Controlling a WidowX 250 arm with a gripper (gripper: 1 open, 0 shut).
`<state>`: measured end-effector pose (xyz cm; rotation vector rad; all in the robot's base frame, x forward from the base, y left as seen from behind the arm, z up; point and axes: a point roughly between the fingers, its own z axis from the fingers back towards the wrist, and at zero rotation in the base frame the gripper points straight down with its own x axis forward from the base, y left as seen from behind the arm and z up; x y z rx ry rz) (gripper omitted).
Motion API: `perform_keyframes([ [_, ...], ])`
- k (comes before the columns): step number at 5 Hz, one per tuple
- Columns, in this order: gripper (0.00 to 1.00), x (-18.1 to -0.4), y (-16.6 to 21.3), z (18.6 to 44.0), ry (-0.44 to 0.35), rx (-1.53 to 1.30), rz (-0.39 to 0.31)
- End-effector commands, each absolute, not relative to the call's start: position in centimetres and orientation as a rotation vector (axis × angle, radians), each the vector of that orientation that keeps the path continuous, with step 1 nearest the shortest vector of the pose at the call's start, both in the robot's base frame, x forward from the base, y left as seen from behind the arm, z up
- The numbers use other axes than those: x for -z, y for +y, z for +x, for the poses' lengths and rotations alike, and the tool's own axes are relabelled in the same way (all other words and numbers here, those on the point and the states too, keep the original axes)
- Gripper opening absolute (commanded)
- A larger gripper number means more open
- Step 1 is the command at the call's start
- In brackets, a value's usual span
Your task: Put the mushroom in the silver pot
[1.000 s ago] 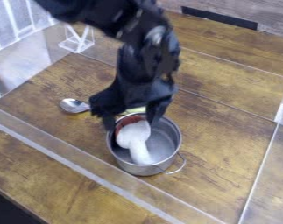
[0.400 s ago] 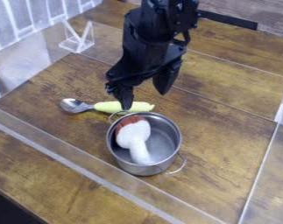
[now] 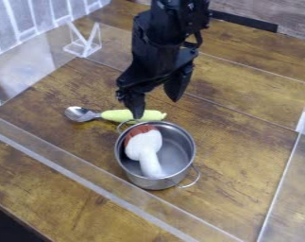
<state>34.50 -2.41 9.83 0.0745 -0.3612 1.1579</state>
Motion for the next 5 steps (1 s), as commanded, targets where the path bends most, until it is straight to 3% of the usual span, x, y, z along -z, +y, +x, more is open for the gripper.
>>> perform_keyframes([
  [1,1.0,-11.0,-2.8,35.2,-0.395,-1.196,0.033],
  [5,1.0,-5.6,-4.1,35.9,-0.354,-1.014,-0.024],
])
